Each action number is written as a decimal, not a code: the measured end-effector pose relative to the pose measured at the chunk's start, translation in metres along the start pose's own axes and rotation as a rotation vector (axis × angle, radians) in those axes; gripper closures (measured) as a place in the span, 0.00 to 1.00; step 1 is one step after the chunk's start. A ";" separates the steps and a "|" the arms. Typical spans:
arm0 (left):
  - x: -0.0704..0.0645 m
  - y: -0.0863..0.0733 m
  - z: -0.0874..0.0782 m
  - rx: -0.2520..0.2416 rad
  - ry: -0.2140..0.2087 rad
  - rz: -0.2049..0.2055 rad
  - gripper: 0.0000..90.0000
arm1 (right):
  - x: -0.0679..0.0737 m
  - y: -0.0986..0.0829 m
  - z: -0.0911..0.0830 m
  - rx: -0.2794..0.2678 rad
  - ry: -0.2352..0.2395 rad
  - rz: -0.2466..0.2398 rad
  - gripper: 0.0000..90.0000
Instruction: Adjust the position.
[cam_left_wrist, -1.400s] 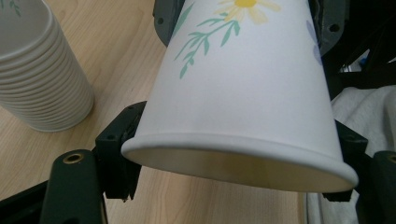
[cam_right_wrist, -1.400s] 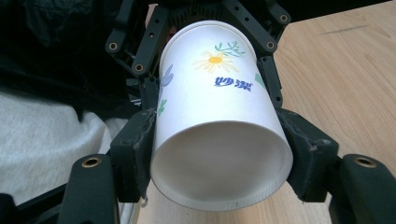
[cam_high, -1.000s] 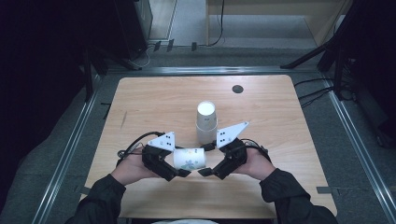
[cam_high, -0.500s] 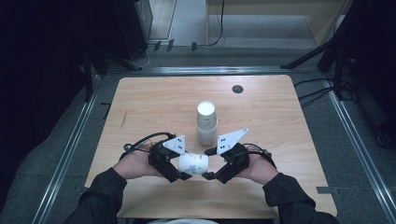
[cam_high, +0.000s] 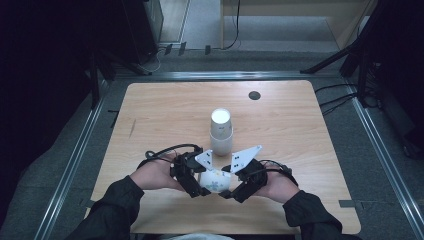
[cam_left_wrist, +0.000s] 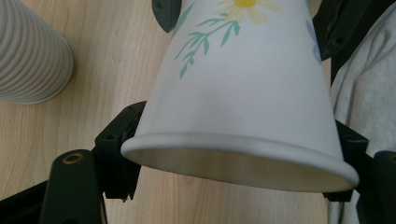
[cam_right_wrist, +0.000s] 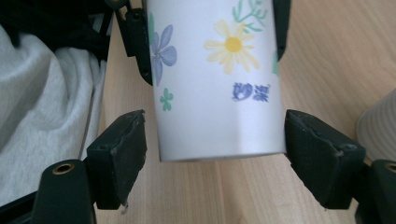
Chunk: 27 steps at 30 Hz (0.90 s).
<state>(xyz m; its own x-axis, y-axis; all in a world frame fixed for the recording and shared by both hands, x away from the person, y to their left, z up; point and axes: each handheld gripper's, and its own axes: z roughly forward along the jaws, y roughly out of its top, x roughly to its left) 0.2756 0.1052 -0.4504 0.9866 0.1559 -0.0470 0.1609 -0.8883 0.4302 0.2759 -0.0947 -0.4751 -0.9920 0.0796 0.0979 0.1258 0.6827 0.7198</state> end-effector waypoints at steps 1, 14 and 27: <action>0.000 0.001 0.001 0.006 -0.001 0.005 0.27 | 0.001 0.000 0.002 0.009 0.002 -0.004 0.25; -0.005 0.002 0.007 0.035 -0.009 0.017 0.27 | 0.003 0.004 0.016 0.050 0.016 -0.033 0.36; -0.002 -0.002 0.001 -0.050 0.010 -0.011 0.14 | 0.000 0.004 0.009 0.031 0.009 -0.002 0.38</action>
<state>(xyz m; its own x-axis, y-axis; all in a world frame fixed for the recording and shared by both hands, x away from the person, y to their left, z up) 0.2736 0.1060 -0.4522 0.9845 0.1699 -0.0425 0.1696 -0.8638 0.4745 0.2765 -0.0853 -0.4786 -0.9921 0.0713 0.1028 0.1230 0.7050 0.6985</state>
